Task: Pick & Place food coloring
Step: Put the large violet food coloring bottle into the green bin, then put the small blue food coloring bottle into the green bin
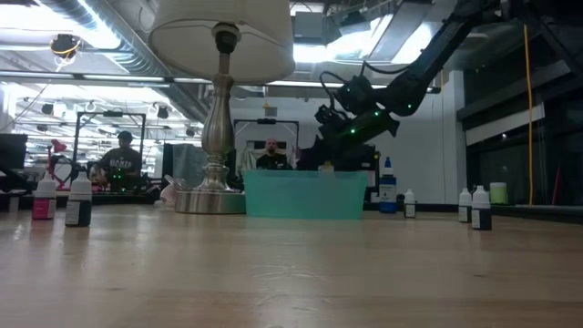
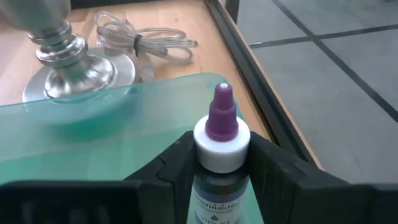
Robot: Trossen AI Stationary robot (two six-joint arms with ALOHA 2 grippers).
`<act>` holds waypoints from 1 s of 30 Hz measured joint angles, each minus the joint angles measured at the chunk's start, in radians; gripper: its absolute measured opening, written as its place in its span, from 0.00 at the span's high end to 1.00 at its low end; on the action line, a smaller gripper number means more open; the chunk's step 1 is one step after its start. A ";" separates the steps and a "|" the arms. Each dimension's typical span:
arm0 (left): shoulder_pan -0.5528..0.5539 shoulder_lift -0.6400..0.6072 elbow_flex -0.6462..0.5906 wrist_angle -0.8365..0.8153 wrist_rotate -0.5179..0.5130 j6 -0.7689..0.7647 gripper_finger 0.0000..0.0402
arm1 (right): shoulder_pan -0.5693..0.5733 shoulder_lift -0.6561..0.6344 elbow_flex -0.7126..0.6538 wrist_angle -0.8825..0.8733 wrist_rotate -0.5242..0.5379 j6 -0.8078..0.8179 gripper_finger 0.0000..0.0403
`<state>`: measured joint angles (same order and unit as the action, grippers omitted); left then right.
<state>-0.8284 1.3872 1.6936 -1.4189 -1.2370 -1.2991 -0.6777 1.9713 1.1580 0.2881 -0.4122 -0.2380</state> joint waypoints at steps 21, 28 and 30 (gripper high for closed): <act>0.000 0.000 0.000 0.000 0.008 0.000 0.25 | 0.000 -0.005 0.102 -0.122 0.001 0.029 0.62; 0.000 0.000 0.000 -0.018 0.009 0.018 0.25 | 0.000 -0.054 0.271 -0.406 0.004 0.025 0.62; 0.000 0.000 0.000 -0.069 0.009 -0.012 0.25 | -0.003 -0.081 0.312 -0.454 0.032 0.023 0.62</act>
<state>-0.8288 1.3872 1.6934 -1.4879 -1.2283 -1.3109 -0.6805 1.8904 1.4697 -0.1660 -0.3798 -0.2146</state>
